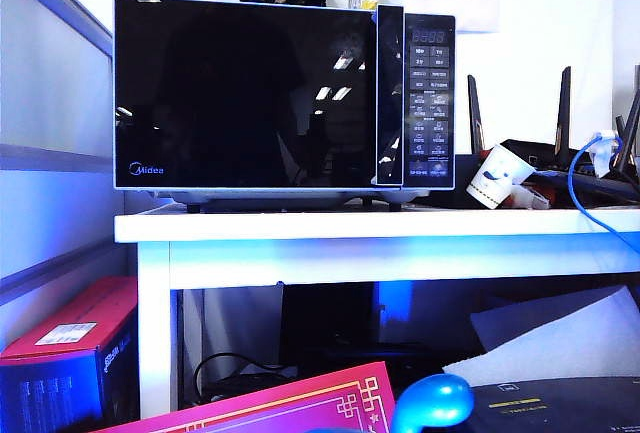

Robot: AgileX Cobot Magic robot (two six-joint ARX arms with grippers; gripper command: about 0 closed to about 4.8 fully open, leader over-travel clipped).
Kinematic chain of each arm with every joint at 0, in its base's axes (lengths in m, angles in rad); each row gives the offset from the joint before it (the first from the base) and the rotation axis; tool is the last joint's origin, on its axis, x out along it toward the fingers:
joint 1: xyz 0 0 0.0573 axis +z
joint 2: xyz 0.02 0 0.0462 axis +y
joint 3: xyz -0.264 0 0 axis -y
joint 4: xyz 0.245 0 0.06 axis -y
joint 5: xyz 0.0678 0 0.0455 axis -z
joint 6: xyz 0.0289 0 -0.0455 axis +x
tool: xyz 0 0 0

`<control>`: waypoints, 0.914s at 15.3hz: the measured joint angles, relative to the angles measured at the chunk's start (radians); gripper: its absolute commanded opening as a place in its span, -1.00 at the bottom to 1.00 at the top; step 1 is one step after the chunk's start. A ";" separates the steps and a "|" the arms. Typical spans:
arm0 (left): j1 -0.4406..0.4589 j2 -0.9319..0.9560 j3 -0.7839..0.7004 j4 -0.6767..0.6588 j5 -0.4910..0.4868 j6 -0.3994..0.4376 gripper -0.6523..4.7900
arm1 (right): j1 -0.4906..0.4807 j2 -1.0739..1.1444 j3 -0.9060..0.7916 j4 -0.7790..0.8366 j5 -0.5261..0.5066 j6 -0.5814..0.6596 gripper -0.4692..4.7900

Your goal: Open the microwave door, place the box of snacks from the top of the microwave inside, then close the microwave door.

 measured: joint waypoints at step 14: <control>0.001 0.220 0.481 0.097 -0.037 -0.166 -0.78 | -0.001 0.046 0.297 0.211 0.063 0.133 -0.84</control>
